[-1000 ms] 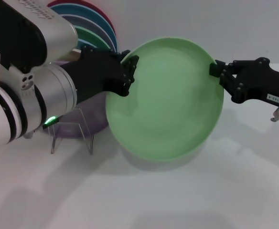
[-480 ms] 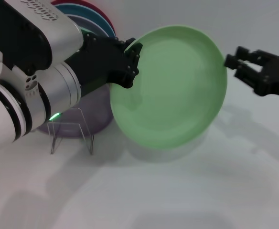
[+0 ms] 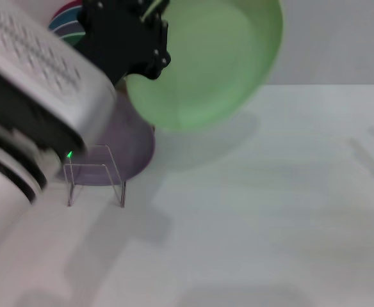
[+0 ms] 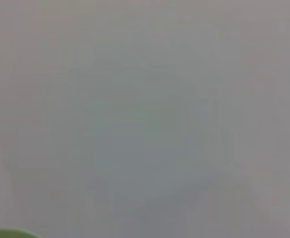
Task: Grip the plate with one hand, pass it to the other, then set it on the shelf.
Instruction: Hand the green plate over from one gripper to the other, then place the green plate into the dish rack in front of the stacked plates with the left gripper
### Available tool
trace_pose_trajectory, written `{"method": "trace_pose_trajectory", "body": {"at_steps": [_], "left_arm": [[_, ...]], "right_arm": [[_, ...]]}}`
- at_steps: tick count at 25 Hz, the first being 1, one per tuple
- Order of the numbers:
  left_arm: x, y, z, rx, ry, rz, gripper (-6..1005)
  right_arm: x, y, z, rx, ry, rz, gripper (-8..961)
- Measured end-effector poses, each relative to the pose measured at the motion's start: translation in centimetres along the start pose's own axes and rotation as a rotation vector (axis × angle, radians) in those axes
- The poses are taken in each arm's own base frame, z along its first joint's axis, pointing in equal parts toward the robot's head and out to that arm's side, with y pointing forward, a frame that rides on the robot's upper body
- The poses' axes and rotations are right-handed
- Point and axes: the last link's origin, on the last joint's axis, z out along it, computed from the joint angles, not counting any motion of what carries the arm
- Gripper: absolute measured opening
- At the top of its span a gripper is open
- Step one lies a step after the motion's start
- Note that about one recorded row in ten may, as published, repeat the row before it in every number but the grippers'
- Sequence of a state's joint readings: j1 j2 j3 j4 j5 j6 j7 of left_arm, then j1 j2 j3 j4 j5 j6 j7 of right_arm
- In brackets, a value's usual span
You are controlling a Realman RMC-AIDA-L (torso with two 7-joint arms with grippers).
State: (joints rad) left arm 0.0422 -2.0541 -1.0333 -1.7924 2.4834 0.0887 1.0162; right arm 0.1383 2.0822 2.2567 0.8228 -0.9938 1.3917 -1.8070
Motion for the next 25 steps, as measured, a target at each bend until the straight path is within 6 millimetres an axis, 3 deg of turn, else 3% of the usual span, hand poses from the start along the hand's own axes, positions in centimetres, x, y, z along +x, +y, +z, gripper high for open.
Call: {"method": "trace_pose_trajectory", "body": {"at_steps": [2,4,8,9,11,13,14,18,25], "left_arm": [[0.1,0.4,-0.7,0.098,0.071,0.065,57],[-0.2,0.5,-2.3,0.222,0.207,0.115,57],[-1.9,-0.1,-4.5,0.225,0.364,0.034,58],[-3.4,-1.2,-5.4,0.225,0.424,-0.052,58],[-4.5,-2.0,-5.8,0.233,0.438,-0.091,58],[-8.0,-4.0,-7.1,0.235,0.501,-0.170,58],[-8.0,-4.0,-7.1,0.235,0.501,-0.170,58],[-12.6,-5.8,-8.4,0.164,0.564,-0.063,57],[-14.9,-6.9,-8.6,0.084,0.493,0.016,57]], "right_arm": [[-0.1,-0.1,-0.3,0.007,-0.009,0.002,702],[0.2,-0.2,-0.6,0.015,-0.009,0.006,702],[0.6,-0.2,-0.6,0.016,-0.003,0.022,702],[0.6,-0.2,-0.6,0.016,-0.002,0.024,702],[0.7,-0.2,-0.4,0.012,-0.001,0.025,702],[0.7,-0.1,-0.3,0.006,0.001,0.025,702],[0.7,-0.1,-0.3,0.006,0.001,0.025,702],[0.7,0.1,0.0,-0.014,0.001,0.026,702],[1.0,0.6,0.6,-0.050,0.003,0.036,702]]}}
